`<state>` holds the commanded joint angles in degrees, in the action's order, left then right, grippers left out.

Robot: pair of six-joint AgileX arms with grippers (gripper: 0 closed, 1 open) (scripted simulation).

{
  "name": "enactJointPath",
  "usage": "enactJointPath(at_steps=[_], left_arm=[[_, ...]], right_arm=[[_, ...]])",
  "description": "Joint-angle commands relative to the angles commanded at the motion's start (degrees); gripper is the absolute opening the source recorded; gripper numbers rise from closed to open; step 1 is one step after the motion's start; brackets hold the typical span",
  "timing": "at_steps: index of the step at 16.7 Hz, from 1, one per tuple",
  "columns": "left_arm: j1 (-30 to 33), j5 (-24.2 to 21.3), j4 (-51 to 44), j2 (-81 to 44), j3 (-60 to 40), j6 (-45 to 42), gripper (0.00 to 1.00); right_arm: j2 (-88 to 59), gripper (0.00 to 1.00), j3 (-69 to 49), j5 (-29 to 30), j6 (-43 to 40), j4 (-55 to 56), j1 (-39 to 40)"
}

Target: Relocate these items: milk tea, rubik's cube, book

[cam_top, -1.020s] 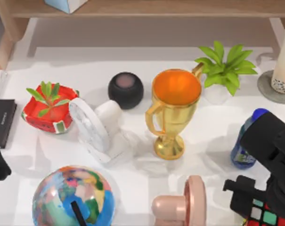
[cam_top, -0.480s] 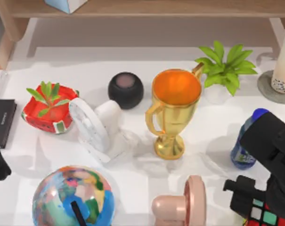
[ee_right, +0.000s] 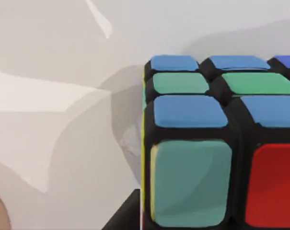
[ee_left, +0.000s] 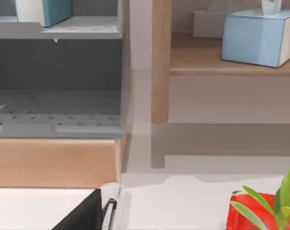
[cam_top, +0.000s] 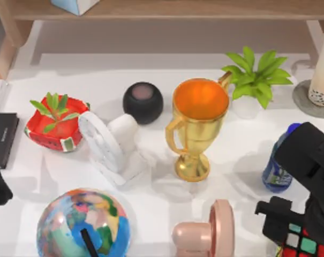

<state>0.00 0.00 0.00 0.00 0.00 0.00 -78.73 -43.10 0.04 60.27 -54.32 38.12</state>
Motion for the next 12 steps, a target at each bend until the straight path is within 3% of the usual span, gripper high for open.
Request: enactJointPath(at_steps=[5,12], left_arm=[[0.0,0.0,0.0,0.0,0.0,0.0,1.0],[0.0,0.0,0.0,0.0,0.0,0.0,1.0]], right_arm=[[1.8,0.0,-3.1,-0.01,-0.13,-4.77,-0.12],[5.0,0.0,-6.68,-0.98,-3.06,-2.54,-0.66]])
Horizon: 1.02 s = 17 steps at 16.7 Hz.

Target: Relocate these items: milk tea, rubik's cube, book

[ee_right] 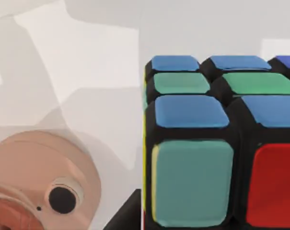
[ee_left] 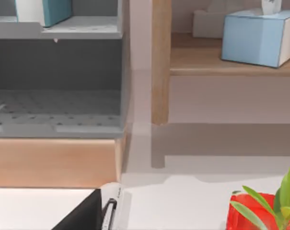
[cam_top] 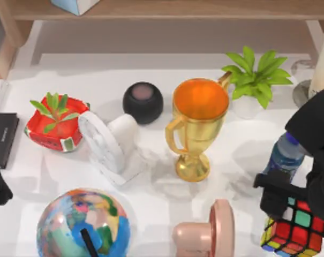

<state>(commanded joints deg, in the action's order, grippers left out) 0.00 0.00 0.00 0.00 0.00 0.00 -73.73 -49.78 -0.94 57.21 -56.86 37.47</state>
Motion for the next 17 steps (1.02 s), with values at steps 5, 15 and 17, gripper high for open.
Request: enactJointPath(at_steps=[5,15,17], left_arm=[[0.0,0.0,0.0,0.0,0.0,0.0,1.0],[0.0,0.0,0.0,0.0,0.0,0.0,1.0],[0.0,0.0,0.0,0.0,0.0,0.0,1.0]], right_arm=[[7.07,0.0,-16.8,0.34,-12.43,11.68,-4.9],[-5.99,0.0,-34.89,15.62,-45.68,50.17,-17.46],[-10.29,0.0,-34.38,18.76,-50.73,56.43,-17.8]])
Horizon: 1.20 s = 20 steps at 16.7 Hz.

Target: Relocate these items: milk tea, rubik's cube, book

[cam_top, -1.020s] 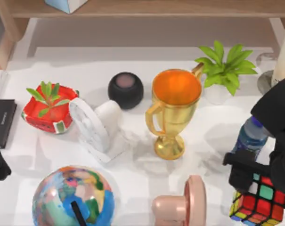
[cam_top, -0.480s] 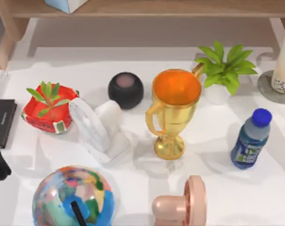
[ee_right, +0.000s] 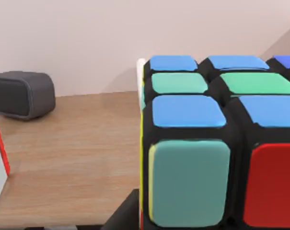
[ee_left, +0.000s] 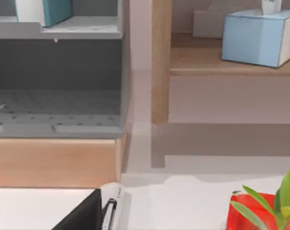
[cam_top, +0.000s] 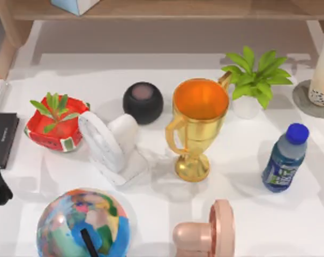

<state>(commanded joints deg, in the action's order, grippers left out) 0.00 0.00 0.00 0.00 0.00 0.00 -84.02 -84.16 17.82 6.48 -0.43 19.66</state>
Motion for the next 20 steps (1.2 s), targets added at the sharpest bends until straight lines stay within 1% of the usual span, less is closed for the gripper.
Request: enactJointPath(at_steps=[2,4,10,12,15,17,20], left_arm=[[0.0,0.0,0.0,0.0,0.0,0.0,1.0],[0.0,0.0,0.0,0.0,0.0,0.0,1.0],[0.0,0.0,0.0,0.0,0.0,0.0,1.0],[0.0,0.0,0.0,0.0,0.0,0.0,1.0],[0.0,0.0,0.0,0.0,0.0,0.0,1.0],[0.0,0.0,0.0,0.0,0.0,0.0,1.0],[0.0,0.0,0.0,0.0,0.0,0.0,1.0]], right_arm=[[-3.48,0.0,0.42,2.32,-3.61,4.24,0.1],[-5.29,0.0,0.89,3.46,-5.37,6.17,0.35],[-5.64,0.0,0.1,3.94,-4.68,6.89,-0.49],[-7.3,0.0,-3.15,4.95,-3.23,8.36,-2.66],[-12.7,0.0,-11.24,5.04,-1.93,9.4,-5.42],[-17.66,0.0,-17.15,3.84,-2.18,8.43,-5.98],[-24.61,0.0,-23.23,0.61,-4.17,4.68,-4.76]])
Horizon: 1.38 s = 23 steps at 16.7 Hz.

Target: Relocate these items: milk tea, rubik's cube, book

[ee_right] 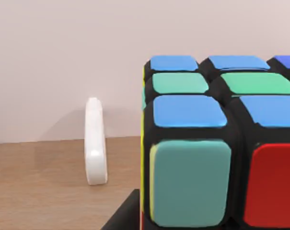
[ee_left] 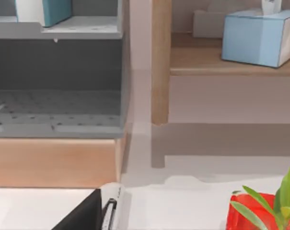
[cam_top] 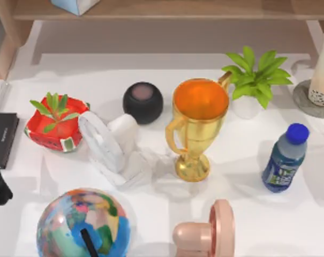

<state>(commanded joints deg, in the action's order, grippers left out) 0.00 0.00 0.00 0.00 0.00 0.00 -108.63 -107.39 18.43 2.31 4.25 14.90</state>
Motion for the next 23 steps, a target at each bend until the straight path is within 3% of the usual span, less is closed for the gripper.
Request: enactJointPath(at_steps=[6,19,23], left_arm=[[0.0,0.0,0.0,0.0,0.0,0.0,1.0],[0.0,0.0,0.0,0.0,0.0,0.0,1.0],[0.0,0.0,0.0,0.0,0.0,0.0,1.0]], right_arm=[[-2.5,0.0,-1.54,-1.54,-1.41,-2.28,0.34],[-2.5,0.98,-1.54,-1.54,-1.41,-2.28,0.34],[-2.5,1.0,-1.54,-1.54,-1.41,-2.28,0.34]])
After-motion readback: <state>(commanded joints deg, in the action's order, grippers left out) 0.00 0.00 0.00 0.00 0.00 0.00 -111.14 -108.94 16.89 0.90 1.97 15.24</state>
